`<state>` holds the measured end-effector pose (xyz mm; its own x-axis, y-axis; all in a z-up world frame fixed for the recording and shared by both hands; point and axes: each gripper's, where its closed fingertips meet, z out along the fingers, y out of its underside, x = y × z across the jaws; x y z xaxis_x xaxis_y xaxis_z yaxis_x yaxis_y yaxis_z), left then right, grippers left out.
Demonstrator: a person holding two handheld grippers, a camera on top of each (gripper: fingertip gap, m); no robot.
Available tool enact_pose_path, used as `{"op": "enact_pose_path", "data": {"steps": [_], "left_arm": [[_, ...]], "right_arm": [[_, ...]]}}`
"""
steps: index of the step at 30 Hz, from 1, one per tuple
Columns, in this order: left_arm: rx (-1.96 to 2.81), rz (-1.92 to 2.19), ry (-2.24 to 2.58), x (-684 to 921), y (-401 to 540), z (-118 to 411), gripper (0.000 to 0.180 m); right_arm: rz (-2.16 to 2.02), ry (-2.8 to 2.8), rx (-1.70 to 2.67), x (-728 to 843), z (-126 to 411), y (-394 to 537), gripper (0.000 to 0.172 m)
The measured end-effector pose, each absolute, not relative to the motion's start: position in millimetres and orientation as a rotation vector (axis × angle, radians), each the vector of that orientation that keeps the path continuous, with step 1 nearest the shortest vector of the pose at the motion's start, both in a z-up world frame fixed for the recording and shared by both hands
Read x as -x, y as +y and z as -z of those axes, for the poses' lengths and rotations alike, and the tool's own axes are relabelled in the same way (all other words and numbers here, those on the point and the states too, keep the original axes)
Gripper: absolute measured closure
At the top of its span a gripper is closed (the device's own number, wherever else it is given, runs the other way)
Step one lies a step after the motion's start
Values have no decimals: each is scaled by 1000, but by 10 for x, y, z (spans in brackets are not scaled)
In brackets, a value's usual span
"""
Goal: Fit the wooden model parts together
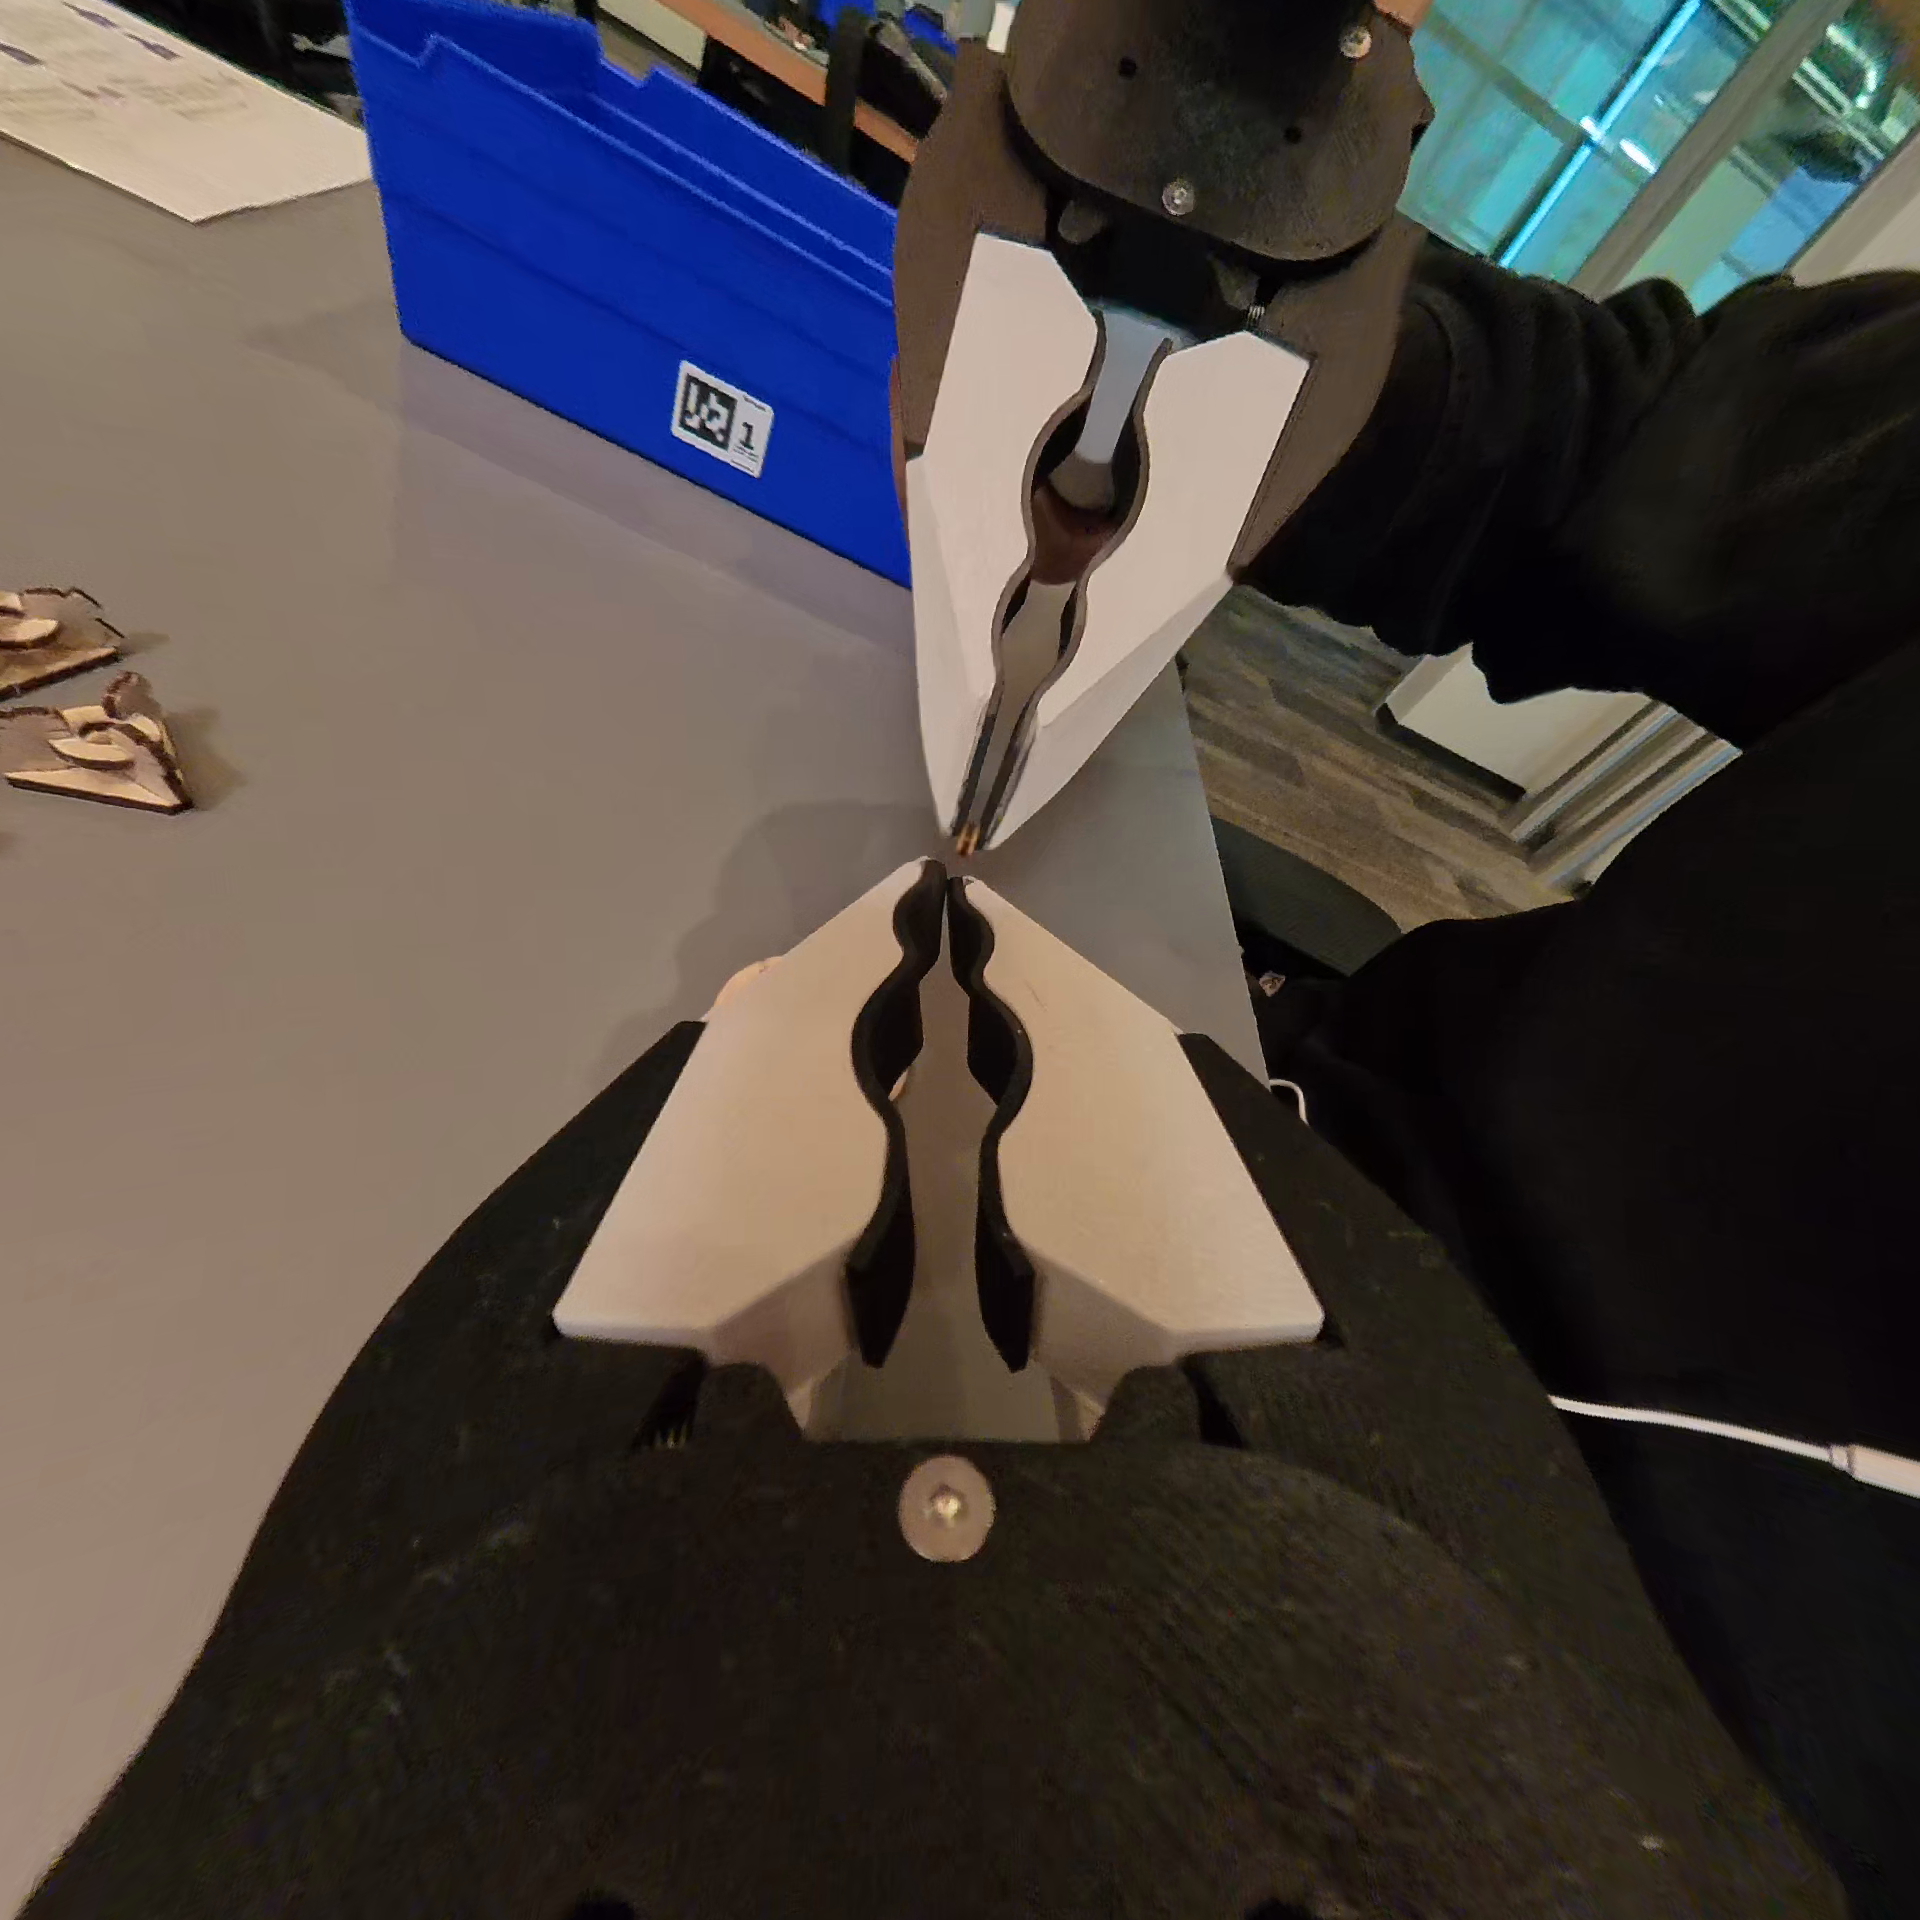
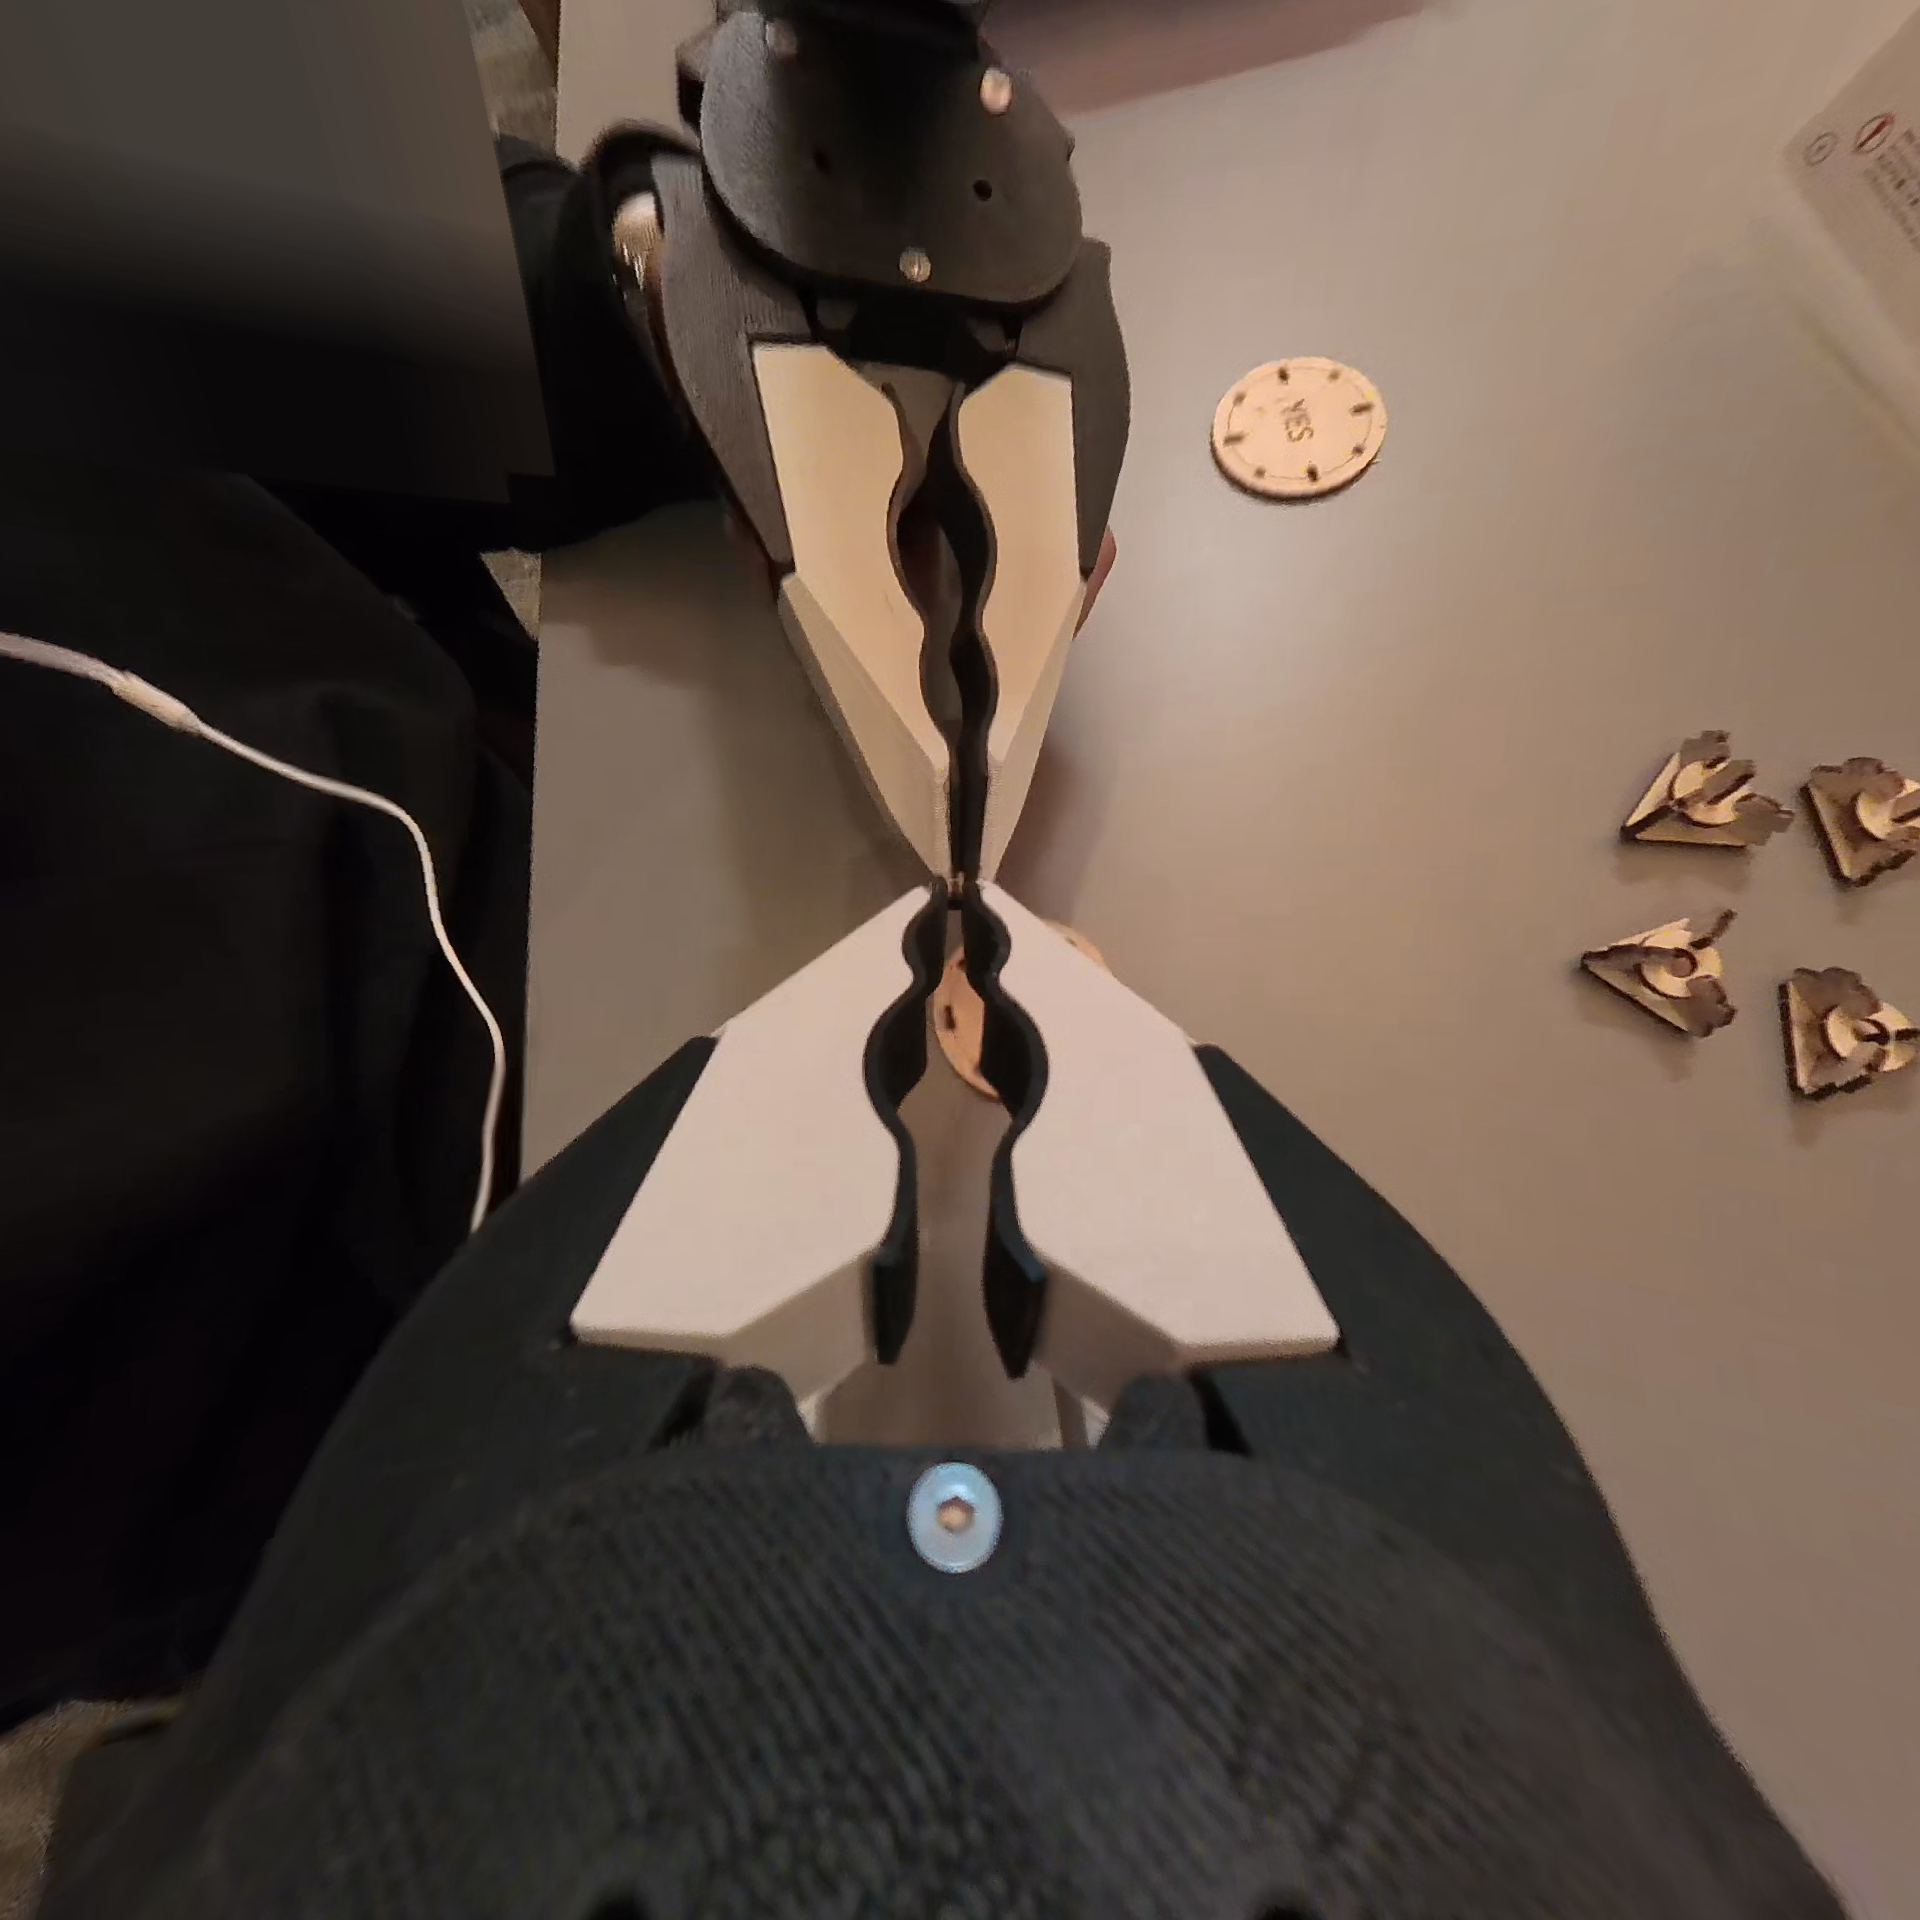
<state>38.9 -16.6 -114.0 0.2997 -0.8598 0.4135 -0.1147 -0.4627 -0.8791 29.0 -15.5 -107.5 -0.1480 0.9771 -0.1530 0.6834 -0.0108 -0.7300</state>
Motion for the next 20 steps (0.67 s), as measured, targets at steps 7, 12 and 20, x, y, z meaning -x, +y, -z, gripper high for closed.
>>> {"op": "enact_pose_path", "data": {"steps": [7, 12, 20], "left_arm": [[1618, 1032, 728, -225, 64, 825, 171], [1465, 884, 660, -75, 114, 573, 159], [1367, 630, 702, -71, 105, 510, 169]], "right_arm": [[-1526, -1199, 1894, -114, 657, 83, 171], [-1898, -798, 1953, -76, 548, 174, 171], [-2110, -669, 1957, 15, 470, 70, 170]]}}
